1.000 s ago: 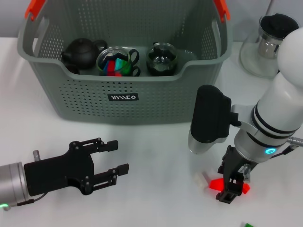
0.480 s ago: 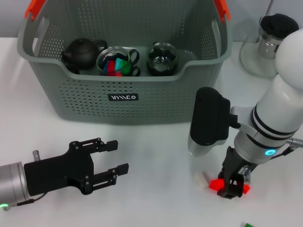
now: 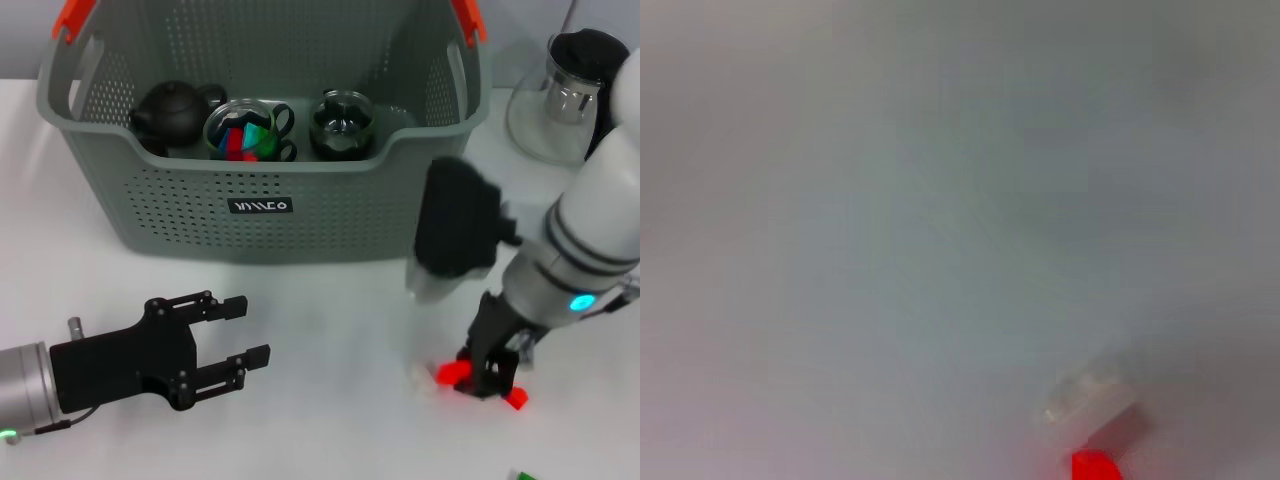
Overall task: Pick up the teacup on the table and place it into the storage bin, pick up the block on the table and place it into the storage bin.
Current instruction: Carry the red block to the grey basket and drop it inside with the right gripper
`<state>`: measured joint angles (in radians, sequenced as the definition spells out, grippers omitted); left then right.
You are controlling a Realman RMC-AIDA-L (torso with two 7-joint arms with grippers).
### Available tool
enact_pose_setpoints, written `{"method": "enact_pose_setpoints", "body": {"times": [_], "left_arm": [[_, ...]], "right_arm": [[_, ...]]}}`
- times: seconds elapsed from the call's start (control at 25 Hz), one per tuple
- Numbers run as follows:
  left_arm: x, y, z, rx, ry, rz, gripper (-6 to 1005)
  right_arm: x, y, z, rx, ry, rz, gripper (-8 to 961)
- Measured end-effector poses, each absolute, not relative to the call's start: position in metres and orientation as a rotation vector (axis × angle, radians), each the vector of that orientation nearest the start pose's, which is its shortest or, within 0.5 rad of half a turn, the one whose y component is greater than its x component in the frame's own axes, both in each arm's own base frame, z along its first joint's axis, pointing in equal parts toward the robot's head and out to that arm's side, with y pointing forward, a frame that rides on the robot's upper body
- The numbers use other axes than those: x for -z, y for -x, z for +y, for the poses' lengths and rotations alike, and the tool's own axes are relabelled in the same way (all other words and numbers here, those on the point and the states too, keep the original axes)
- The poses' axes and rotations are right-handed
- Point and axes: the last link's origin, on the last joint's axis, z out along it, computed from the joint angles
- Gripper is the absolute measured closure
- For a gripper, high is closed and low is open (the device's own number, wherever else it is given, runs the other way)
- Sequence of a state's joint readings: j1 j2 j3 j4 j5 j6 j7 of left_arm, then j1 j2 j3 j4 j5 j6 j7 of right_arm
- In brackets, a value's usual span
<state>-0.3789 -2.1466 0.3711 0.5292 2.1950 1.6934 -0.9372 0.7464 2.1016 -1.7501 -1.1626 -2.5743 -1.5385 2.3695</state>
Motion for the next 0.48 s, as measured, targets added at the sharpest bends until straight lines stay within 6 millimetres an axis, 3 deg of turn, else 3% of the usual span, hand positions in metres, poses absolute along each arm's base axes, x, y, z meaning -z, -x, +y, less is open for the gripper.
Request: {"method": "enact_pose_setpoints", "body": {"times": [0.16,0.48], "left_arm": [[0.027,0.309,0.249,0.804,2.648,-0.478,371],[0.027,0.310,0.255,0.785,2.638,-0.484,370]], "right_arm": [[0.045,-0.143,0.332,0.705,2.939,0.306,633],[-0.044,-0.133,0.332,-0.185,2.979,0.256,628]]}}
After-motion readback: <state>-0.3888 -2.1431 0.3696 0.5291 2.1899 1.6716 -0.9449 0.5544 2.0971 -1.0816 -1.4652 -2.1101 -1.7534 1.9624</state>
